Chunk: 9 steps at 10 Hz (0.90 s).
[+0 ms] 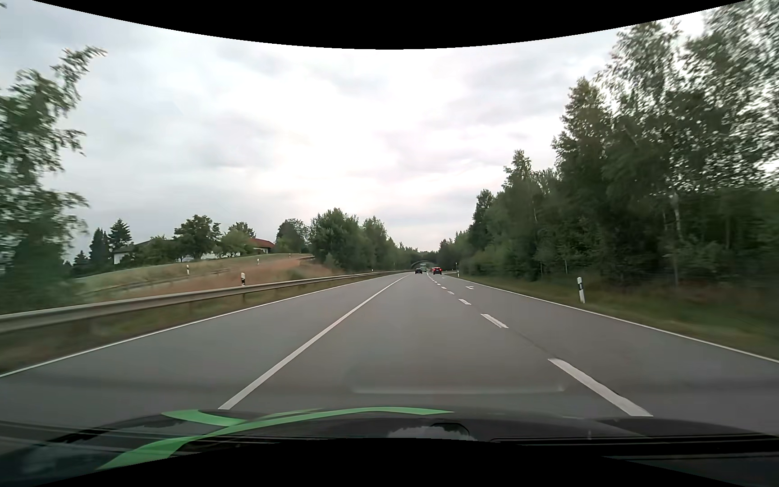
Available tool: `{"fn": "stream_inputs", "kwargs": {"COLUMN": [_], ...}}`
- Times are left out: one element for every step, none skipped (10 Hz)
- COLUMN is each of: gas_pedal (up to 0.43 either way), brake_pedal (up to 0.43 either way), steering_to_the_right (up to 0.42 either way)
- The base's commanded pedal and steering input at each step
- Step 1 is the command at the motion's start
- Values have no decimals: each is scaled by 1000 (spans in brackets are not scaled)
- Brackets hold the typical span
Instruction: Follow the waypoints while adhering to traffic rules and regulations
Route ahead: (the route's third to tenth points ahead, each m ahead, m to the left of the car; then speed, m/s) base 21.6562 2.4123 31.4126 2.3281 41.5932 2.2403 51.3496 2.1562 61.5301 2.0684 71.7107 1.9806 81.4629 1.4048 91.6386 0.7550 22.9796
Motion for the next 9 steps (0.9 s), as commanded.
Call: {"fn": "stream_inputs", "kwargs": {"gas_pedal": [177,220,240,248,287,299,311,319,339], "brake_pedal": [0,0,0,0,0,0,0,0,0], "steering_to_the_right": [0,0,0,0,0,0,0,0,0]}}
